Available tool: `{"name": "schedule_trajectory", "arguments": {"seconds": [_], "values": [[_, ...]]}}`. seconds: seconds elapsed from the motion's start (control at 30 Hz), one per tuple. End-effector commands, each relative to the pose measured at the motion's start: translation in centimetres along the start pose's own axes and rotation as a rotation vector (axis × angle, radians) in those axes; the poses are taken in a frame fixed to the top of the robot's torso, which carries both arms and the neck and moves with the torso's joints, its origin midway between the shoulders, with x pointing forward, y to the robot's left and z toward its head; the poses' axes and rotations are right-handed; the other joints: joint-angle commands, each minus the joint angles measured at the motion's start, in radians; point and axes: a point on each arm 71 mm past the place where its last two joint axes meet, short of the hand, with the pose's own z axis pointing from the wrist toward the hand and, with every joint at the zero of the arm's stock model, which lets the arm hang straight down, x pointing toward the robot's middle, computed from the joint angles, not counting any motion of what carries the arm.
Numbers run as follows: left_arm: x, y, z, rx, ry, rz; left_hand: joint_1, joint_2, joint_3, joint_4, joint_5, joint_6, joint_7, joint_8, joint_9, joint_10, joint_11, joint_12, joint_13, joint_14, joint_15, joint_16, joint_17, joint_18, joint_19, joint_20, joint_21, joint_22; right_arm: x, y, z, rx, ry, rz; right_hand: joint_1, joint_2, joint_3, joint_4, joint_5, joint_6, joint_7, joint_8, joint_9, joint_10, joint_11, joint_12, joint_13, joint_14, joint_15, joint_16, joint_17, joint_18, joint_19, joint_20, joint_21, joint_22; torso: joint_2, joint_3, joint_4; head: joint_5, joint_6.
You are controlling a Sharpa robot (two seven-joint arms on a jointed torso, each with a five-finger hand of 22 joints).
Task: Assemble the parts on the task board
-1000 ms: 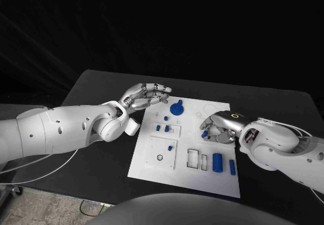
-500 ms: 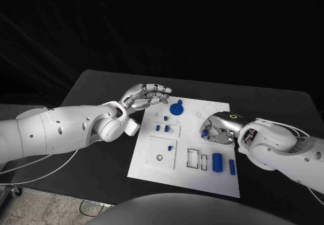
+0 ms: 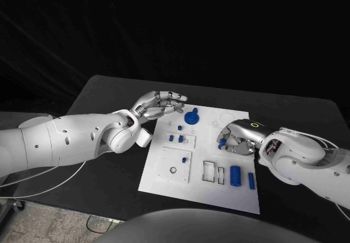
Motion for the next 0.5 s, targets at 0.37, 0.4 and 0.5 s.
{"name": "schedule_trajectory", "arguments": {"seconds": [0.37, 0.4, 0.5], "values": [[0.2, 0.0, 0.2, 0.000, 0.014, -0.018, 0.011, 0.003, 0.005, 0.001, 0.004, 0.000, 0.009, 0.004, -0.001, 0.001, 0.008, 0.003, -0.002, 0.001, 0.007, 0.006, -0.001, 0.000, 0.010, 0.001, 0.004, -0.001, -4.4, 2.7, -0.8, -0.076, -0.075, -0.032, -0.003, -0.006, 0.007, -0.001, -0.009, 0.010, -0.002, 0.008, 0.006, 0.013, -0.003, -0.003, 0.001, -0.001, -0.008, 0.000, -0.001, -0.002, -0.002, -0.003, 0.007, 0.113, 0.000, -0.0002, -0.0010, 0.007, 0.000], [0.2, 0.0, 0.2, -0.001, 0.014, -0.018, 0.011, 0.003, 0.005, 0.001, 0.004, 0.000, 0.009, 0.004, -0.001, 0.001, 0.008, 0.003, -0.002, 0.001, 0.007, 0.006, -0.001, 0.000, 0.010, 0.001, 0.004, -0.001, -4.5, 3.3, -0.7, -0.091, -0.069, -0.033, -0.003, -0.006, 0.007, -0.001, -0.009, 0.010, -0.002, 0.008, 0.006, 0.013, -0.003, -0.003, 0.001, -0.001, -0.008, -0.001, -0.001, -0.002, -0.002, -0.003, 0.006, 0.113, 0.000, -0.0004, 0.0002, 0.007, 0.000], [0.2, 0.1, 0.2, -0.002, 0.013, -0.018, 0.011, 0.004, 0.006, 0.001, 0.006, 0.001, 0.009, 0.004, -0.002, 0.001, 0.009, 0.003, -0.002, 0.001, 0.008, 0.006, -0.001, 0.000, 0.010, 0.001, 0.004, -0.001, -4.5, 4.9, -0.3, -0.137, -0.054, -0.038, -0.004, -0.006, 0.009, -0.002, -0.011, 0.009, -0.003, 0.006, 0.008, 0.019, -0.005, -0.004, 0.001, 0.000, -0.009, 0.000, 0.000, -0.002, -0.002, -0.004, 0.008, 0.113, 0.001, 0.0006, -0.0028, 0.010, 0.000]]}}
